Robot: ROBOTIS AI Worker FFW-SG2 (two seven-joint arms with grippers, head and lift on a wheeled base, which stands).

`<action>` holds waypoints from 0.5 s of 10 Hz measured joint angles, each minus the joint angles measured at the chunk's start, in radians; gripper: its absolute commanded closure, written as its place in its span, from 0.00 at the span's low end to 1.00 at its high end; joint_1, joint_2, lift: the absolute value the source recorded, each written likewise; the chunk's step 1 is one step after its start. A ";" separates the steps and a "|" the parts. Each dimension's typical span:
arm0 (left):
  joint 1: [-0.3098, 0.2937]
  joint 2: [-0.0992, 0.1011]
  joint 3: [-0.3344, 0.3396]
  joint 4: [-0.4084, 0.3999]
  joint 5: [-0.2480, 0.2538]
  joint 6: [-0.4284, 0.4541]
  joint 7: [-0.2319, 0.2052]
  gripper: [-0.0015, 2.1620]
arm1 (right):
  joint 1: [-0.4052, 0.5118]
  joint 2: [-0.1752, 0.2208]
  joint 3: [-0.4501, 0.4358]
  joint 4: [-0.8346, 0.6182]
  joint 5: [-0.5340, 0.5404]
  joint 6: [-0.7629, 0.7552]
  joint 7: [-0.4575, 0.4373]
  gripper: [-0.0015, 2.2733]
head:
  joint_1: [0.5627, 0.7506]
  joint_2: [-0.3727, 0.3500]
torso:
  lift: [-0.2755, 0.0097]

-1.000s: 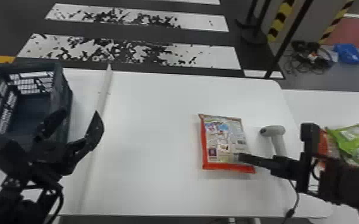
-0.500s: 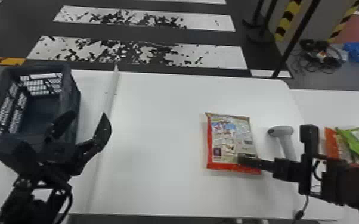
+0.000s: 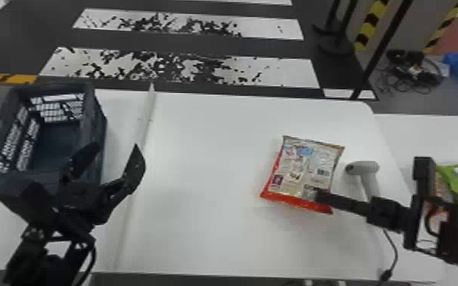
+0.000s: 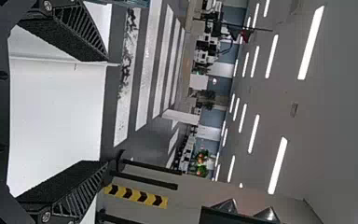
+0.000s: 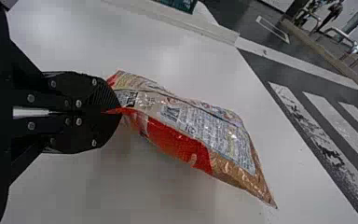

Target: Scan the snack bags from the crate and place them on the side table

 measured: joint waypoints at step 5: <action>0.002 -0.002 0.000 -0.002 0.000 0.002 -0.001 0.04 | -0.005 -0.001 -0.340 -0.085 -0.280 0.082 -0.034 0.99 | 0.70 0.31 | 0.68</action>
